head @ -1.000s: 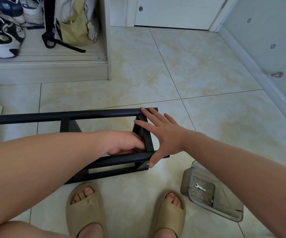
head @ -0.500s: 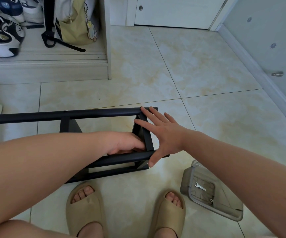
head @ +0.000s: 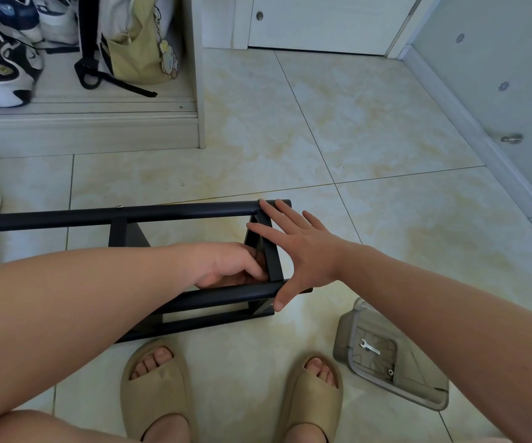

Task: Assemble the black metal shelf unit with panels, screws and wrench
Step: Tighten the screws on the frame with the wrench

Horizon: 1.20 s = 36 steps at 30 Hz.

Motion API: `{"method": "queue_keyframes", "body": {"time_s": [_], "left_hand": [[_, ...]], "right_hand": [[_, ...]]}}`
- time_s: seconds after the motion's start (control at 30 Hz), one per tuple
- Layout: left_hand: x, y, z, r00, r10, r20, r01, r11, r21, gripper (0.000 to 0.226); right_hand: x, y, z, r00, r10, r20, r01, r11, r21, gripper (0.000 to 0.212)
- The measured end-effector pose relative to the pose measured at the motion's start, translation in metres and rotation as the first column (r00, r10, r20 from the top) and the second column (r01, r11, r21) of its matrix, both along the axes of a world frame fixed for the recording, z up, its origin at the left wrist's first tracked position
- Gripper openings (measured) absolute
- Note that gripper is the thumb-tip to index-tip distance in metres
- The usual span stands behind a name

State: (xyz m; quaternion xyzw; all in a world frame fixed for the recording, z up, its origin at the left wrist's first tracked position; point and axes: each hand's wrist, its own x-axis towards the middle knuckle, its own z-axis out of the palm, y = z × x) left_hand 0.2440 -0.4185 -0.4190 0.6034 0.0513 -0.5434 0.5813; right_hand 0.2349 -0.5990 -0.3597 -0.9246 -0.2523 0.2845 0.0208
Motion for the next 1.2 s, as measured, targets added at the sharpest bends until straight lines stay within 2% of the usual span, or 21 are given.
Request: {"method": "queue_keyframes", "body": {"time_s": [0.13,0.3,0.57,0.67,0.83,1.2], "left_hand": [[-0.0031,-0.0018,0.0041,0.996,-0.085,0.035,0.082,0.993,0.087,0.014],[-0.0016,-0.0036,0.0033,0.991,-0.099,0.095,0.090,0.991,0.094,0.013],[0.0005,-0.0017,-0.0015,1.000,0.007,0.004,-0.007,1.000,-0.010,0.024],[-0.0006,-0.0009,0.0001,1.000,-0.021,-0.012,0.021,1.000,0.007,0.019],[-0.0023,-0.0033,0.0032,0.986,-0.119,0.117,0.108,0.989,0.096,0.010],[0.0006,0.0013,-0.0023,0.999,-0.043,-0.015,0.043,0.999,-0.011,0.022]], "right_hand": [[0.0001,-0.0004,-0.0010,1.000,-0.001,0.003,0.001,1.000,-0.002,0.139],[-0.0001,-0.0008,-0.0015,1.000,-0.003,0.004,0.003,1.000,0.007,0.139],[0.0000,-0.0010,-0.0025,1.000,0.000,0.010,0.000,1.000,0.010,0.139],[0.0004,-0.0009,-0.0031,1.000,0.001,0.010,-0.001,1.000,0.007,0.139],[0.0000,-0.0010,-0.0021,1.000,0.003,0.014,-0.003,1.000,0.005,0.139],[0.0001,-0.0010,-0.0014,1.000,-0.002,0.008,0.002,1.000,0.011,0.139]]}}
